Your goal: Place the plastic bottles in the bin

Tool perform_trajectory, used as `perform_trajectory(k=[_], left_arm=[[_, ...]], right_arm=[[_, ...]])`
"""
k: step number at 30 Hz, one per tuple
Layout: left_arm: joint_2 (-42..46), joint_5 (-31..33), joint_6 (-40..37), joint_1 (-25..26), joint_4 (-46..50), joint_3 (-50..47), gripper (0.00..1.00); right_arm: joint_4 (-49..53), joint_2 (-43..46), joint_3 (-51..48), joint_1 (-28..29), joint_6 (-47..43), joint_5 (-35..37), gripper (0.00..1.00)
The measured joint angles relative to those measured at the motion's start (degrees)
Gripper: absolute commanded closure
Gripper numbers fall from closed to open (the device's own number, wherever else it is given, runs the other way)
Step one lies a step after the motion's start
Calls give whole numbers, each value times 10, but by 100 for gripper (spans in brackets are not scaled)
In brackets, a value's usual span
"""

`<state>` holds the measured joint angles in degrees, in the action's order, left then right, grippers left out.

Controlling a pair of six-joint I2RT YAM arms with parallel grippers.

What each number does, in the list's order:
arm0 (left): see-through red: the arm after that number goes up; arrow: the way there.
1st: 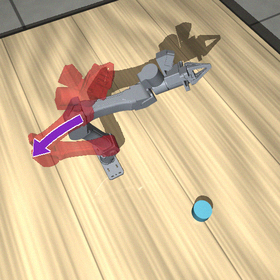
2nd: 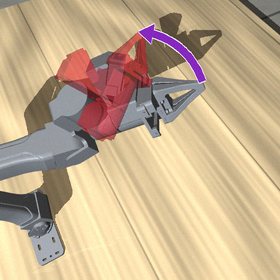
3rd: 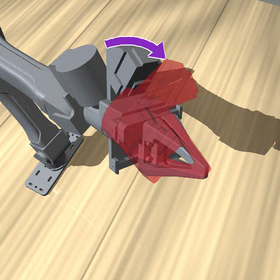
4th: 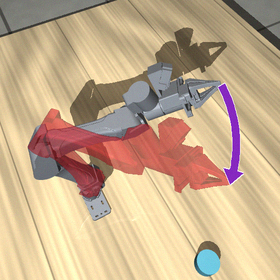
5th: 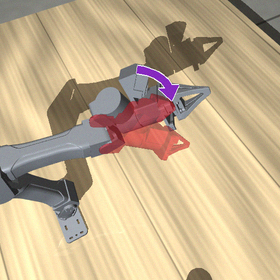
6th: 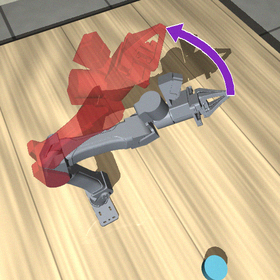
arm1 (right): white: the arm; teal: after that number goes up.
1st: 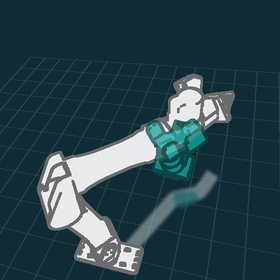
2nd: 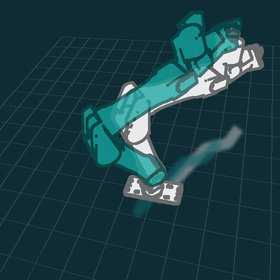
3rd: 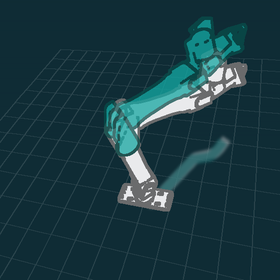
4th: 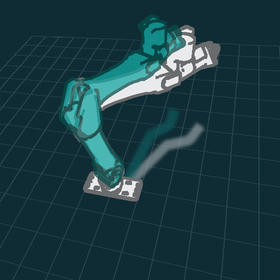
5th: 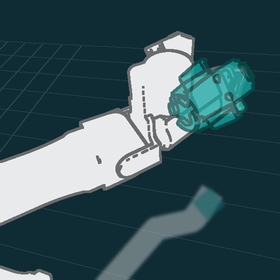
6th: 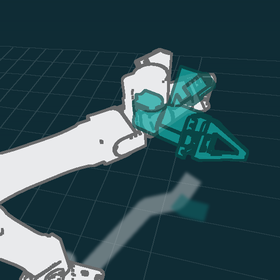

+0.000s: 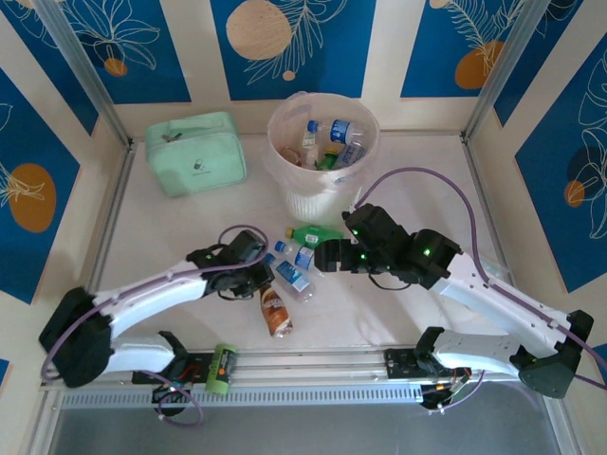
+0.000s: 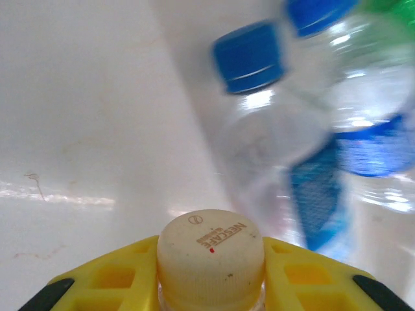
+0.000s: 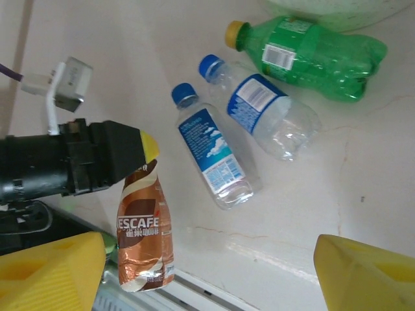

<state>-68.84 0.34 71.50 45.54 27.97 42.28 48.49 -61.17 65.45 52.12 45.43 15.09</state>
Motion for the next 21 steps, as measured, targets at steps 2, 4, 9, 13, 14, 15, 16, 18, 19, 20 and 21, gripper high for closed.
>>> perform_trajectory(k=[2,4,9,13,14,15,16,18,19,20,21], left_arm=[[48,5,-3,-8,1,7,72],[95,9,-7,-24,-4,17,73],[177,12,-10,-73,-54,27,75],[210,3,3,-108,-110,27,75],[213,-2,10,-115,-126,27,75],[216,-8,19,-120,-148,25,75],[219,-14,28,-125,-172,21,75],[221,-27,47,-132,-218,11,75],[221,-34,53,-134,-239,7,75],[219,-42,59,-136,-258,4,75],[216,-51,61,-137,-276,3,76]], right_arm=[[-13,0,6,0,0,-19,16],[-31,0,11,0,0,-47,14],[-90,2,17,4,8,-122,7],[-135,5,17,6,19,-170,5],[-142,5,18,7,21,-177,5],[-149,3,19,7,23,-187,4],[-156,0,21,7,26,-197,4],[-170,-10,24,7,29,-212,4],[-177,-17,26,8,30,-218,5],[-180,-23,28,8,31,-223,5],[-185,-29,30,8,31,-227,5]])
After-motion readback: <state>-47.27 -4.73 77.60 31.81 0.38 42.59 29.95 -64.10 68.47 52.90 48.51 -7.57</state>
